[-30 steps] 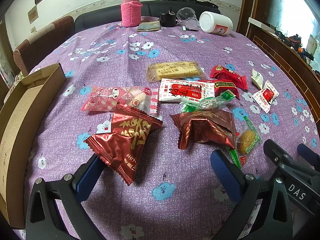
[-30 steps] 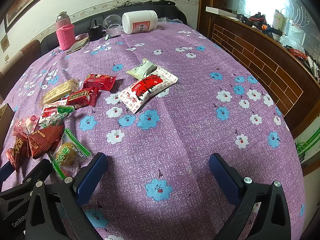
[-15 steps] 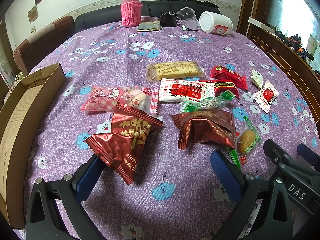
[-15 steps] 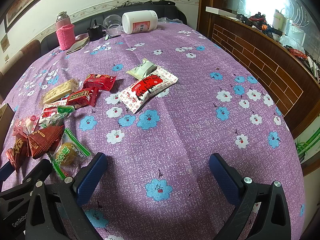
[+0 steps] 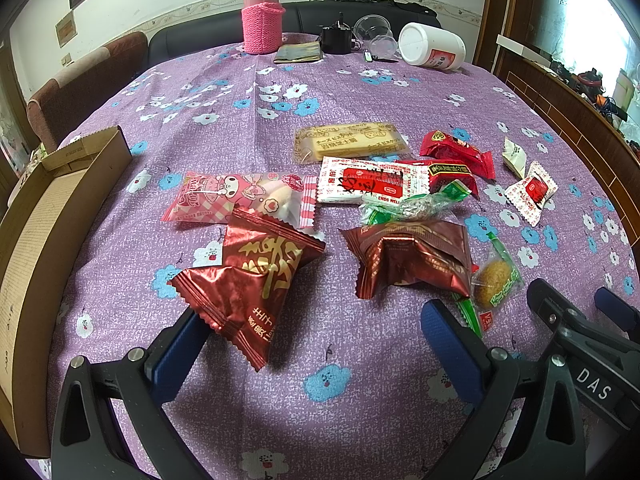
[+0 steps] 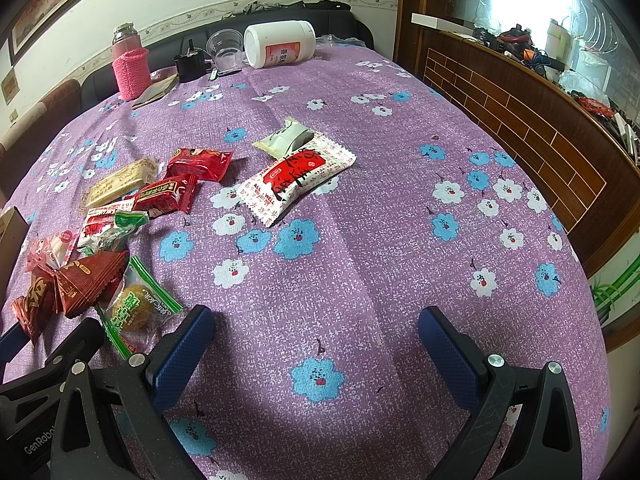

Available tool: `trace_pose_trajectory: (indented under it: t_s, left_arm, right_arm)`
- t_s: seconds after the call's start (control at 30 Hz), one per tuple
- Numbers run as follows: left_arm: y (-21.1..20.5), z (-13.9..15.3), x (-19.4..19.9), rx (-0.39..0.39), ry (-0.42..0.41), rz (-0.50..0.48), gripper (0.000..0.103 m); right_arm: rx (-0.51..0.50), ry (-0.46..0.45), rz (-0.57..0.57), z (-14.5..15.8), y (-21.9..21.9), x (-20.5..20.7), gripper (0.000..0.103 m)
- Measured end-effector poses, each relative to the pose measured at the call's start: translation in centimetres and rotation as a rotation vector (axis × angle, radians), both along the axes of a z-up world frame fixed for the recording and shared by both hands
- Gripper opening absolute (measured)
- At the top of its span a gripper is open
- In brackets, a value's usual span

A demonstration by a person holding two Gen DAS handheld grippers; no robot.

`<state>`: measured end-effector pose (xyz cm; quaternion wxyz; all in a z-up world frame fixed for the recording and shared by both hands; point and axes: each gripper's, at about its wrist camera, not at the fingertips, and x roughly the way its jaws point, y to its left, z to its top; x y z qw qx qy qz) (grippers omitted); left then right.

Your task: Organize snacks

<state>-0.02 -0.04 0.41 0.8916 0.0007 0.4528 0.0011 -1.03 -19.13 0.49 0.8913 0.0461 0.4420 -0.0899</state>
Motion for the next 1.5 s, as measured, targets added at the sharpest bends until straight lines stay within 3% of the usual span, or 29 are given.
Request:
trace_pose_trajectory:
  t_s: [0.27, 0.43, 0.63, 0.73, 0.87, 0.9, 0.97, 1.07, 1.17, 1.2, 1.23, 1.27, 1.3, 1.5]
  left_arm:
    - [-0.1, 0.9, 0.0, 0.003, 0.014, -0.005, 0.103]
    - [-0.3, 1.4, -0.4, 0.007, 0.078, -0.121, 0.103]
    - [1.2, 1.6, -3.8, -0.031, 0.071, -0.216, 0.101]
    - [2.9, 3.0, -5.5, -0.113, 0.029, -0.219, 0.091]
    - [6.7, 7.1, -9.1, -0.093, -0.148, -0.176, 0.091]
    - [8.0, 8.1, -9.8, -0.096, -0.189, -0.156, 0.091]
    - [10.1, 9.3, -10.6, -0.102, -0.231, -0.130, 0.092]
    - [12.5, 10.0, -10.5, -0.100, -0.239, -0.096, 0.092]
    - [13.9, 9.8, -10.3, -0.129, -0.226, -0.071, 0.092]
    - [14.1, 9.6, -10.3, -0.147, -0.214, -0.074, 0.087]
    - [14.3, 9.5, -10.3, -0.165, -0.203, -0.081, 0.081]
    - [14.2, 9.3, -10.1, -0.183, -0.184, -0.096, 0.069]
    - [14.1, 9.0, -9.9, -0.199, -0.160, -0.111, 0.064]
    - [14.0, 8.6, -9.7, -0.220, -0.127, -0.139, 0.064]
  right_arm:
    - [0.002, 0.002, 0.002, 0.0, 0.0, 0.2, 0.102]
    - [0.019, 0.062, 0.019, 0.3, -0.1, 0.5, 0.102]
    - [0.016, 0.072, 0.041, 0.3, 0.3, -1.7, 0.102]
    - [0.014, 0.076, 0.043, 0.3, 0.0, -1.8, 0.102]
    - [-0.031, 0.097, 0.030, 1.0, 0.0, -1.9, 0.099]
    - [-0.032, 0.067, 0.036, 1.9, 0.2, -2.5, 0.094]
    - [0.003, -0.022, 0.069, 3.7, 0.7, -3.8, 0.094]
    - [0.063, -0.178, 0.136, 6.3, 2.3, -5.5, 0.094]
    - [0.158, -0.169, 0.253, 7.2, 4.3, -3.9, 0.094]
    - [0.179, -0.164, 0.273, 7.3, 4.7, -3.3, 0.089]
    - [0.206, -0.157, 0.294, 7.3, 5.1, -2.6, 0.078]
    - [0.233, -0.142, 0.313, 7.3, 5.7, -1.8, 0.072]
    - [0.274, -0.112, 0.329, 7.0, 6.1, -0.6, 0.064]
    - [0.393, 0.030, 0.374, 3.9, 8.4, 4.5, 0.057]
